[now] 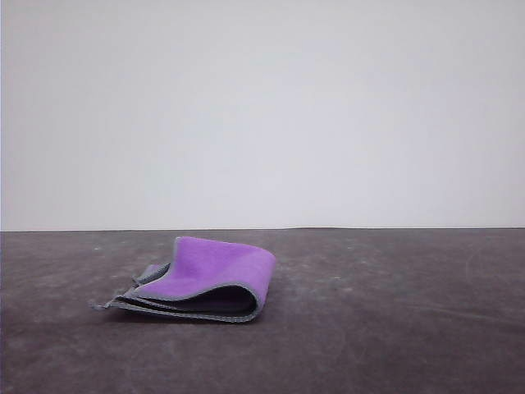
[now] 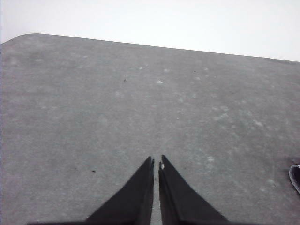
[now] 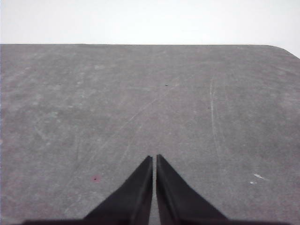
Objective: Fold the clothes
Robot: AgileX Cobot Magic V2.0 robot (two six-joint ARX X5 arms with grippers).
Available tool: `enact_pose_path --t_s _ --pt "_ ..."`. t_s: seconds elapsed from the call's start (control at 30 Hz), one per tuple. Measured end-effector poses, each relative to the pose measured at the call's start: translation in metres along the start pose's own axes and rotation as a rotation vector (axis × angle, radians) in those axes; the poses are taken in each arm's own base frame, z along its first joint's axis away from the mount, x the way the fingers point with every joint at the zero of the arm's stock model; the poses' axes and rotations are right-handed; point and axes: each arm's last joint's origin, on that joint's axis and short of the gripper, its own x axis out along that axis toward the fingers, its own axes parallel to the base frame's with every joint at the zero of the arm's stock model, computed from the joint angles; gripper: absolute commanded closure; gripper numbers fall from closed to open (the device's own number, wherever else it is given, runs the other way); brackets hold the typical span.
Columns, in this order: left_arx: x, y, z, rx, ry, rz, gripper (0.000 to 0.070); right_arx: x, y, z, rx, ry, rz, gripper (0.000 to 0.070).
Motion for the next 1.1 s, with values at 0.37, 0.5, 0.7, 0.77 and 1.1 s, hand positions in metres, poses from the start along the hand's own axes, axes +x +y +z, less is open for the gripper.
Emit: enact_pose_path --t_s 0.37,0.5,0.7,0.77,1.1 --pt "0.0 0.0 0.0 0.0 0.0 0.0 0.0697 0.0 0.0 0.0 0.002 0.0 0.0 0.069" --pt "0.0 0.0 0.0 0.0 0.0 0.0 0.0697 0.0 0.0 0.0 0.002 0.0 0.0 0.069" --pt "0.0 0.0 0.0 0.0 0.0 0.0 0.0697 0.0 0.0 -0.0001 0.002 0.0 0.0 0.069" --pt "0.0 0.0 0.0 0.0 0.0 0.0 0.0697 0.0 0.0 0.0 0.002 0.0 0.0 0.069" --pt "0.0 0.0 0.0 0.0 0.0 0.0 0.0697 0.0 0.0 -0.0001 0.003 0.0 0.0 0.069"
